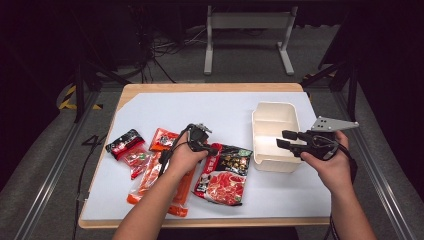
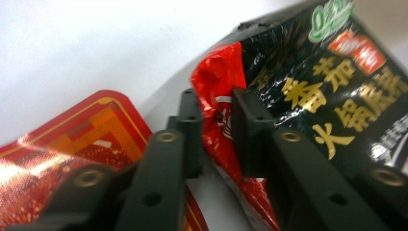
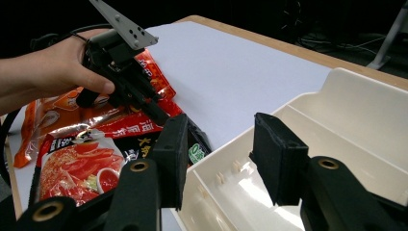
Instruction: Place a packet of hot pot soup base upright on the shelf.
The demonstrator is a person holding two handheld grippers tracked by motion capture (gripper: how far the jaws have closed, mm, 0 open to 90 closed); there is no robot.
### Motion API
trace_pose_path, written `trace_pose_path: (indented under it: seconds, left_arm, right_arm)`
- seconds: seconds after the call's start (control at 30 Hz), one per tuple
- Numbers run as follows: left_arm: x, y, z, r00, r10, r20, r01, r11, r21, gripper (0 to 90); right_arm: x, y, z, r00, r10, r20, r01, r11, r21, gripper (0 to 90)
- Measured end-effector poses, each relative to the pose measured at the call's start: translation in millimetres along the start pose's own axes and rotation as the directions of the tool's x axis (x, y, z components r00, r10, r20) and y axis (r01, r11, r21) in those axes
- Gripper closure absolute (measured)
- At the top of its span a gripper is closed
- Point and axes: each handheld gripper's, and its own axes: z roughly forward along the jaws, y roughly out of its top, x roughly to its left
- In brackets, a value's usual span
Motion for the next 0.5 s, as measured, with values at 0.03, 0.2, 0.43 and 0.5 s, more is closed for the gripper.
trace_pose_path:
  seconds: [0.03, 0.2, 0.43, 0.5]
  left_arm:
    - [1.1, -0.9, -0.7, 0.9997, -0.023, 0.012, 0.023, 0.9997, -0.010, 79.7]
    - [-0.5, -1.7, -9.4, 0.9993, -0.036, 0.002, 0.036, 0.9992, -0.016, 82.2]
    - [-1.6, -4.2, -25.5, 0.9979, -0.050, 0.041, 0.053, 0.9965, -0.064, 83.7]
    - [-4.1, -4.4, -30.8, 0.9977, -0.046, 0.049, 0.050, 0.9948, -0.089, 84.1]
  right_arm:
    - [0.2, -0.1, -0.2, 1.0000, 0.000, -0.001, 0.000, 1.000, -0.008, 56.8]
    - [-1.4, -0.7, -2.8, 0.9999, 0.001, 0.014, -0.001, 1.000, -0.031, 57.2]
    - [-2.7, -1.1, -4.9, 0.9997, 0.018, 0.017, -0.017, 0.999, -0.051, 57.7]
    - [-2.5, -0.9, -4.9, 0.9996, 0.028, 0.002, -0.028, 0.998, -0.056, 57.3]
